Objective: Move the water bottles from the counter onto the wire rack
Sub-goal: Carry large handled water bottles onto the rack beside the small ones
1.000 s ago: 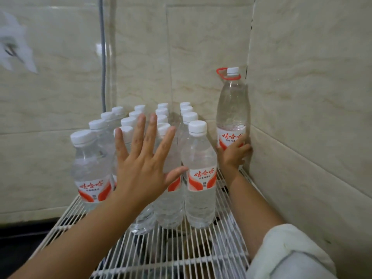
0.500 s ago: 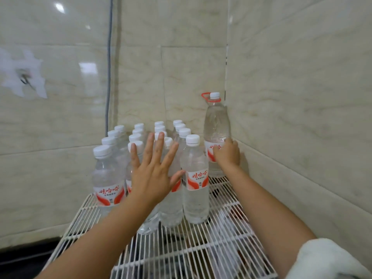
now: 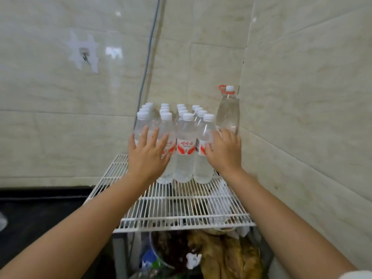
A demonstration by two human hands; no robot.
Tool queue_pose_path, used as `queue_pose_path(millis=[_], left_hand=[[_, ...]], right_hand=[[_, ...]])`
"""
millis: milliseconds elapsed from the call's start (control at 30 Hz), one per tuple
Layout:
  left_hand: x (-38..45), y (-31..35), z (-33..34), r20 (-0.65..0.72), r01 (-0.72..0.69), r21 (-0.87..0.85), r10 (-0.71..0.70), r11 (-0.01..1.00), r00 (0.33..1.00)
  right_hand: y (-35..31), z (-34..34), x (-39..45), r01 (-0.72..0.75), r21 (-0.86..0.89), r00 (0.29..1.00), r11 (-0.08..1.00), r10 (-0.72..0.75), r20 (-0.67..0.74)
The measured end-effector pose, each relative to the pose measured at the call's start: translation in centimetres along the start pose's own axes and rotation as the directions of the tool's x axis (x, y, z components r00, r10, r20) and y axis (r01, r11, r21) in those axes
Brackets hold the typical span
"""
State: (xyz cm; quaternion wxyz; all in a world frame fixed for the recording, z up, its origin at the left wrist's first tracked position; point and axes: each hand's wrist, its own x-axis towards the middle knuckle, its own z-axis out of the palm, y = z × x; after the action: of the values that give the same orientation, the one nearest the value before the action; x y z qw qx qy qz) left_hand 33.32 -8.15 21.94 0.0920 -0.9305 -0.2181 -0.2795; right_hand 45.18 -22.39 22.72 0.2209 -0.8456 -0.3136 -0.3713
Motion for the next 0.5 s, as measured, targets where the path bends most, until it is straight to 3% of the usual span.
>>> queue_pose_path(millis=[67,167,267,333,433,500], left_hand=[[-3.0,-1.6,-0.3,0.063,0.103,0.013,-0.104,0.995,0.993],[-8.1,-5.1,-0.9,0.159,0.192,0.069,-0.201,0.979,0.967],[-13.4,-9.7,-2.3,0.157,0.267,0.162,-0.292,0.95,0.943],[-16.9,-12.7,-3.4,0.223,0.365,0.192,-0.403,0.911,0.888],[-22.2,-17.4,-4.2,0.168,0.395,0.316,-0.461,0.862,0.871],[-25.5,-21.0,-4.7,0.177,0.484,0.326,-0.556,0.812,0.812]], right_hand=[[-2.1,0.4,-1.7,0.067,0.035,0.997,0.997,-0.067,0.021],[-6.2,1.2,-4.6,0.09,0.121,0.958,0.988,-0.119,0.26],[-11.2,2.0,-7.2,0.137,0.183,0.887,0.974,-0.202,0.416],[-15.4,2.3,-8.8,0.179,0.241,0.848,0.954,-0.274,0.454],[-22.4,2.7,-11.1,0.208,0.383,0.817,0.9,-0.375,0.438],[-27.2,2.8,-12.7,0.265,0.407,0.762,0.874,-0.449,0.468]])
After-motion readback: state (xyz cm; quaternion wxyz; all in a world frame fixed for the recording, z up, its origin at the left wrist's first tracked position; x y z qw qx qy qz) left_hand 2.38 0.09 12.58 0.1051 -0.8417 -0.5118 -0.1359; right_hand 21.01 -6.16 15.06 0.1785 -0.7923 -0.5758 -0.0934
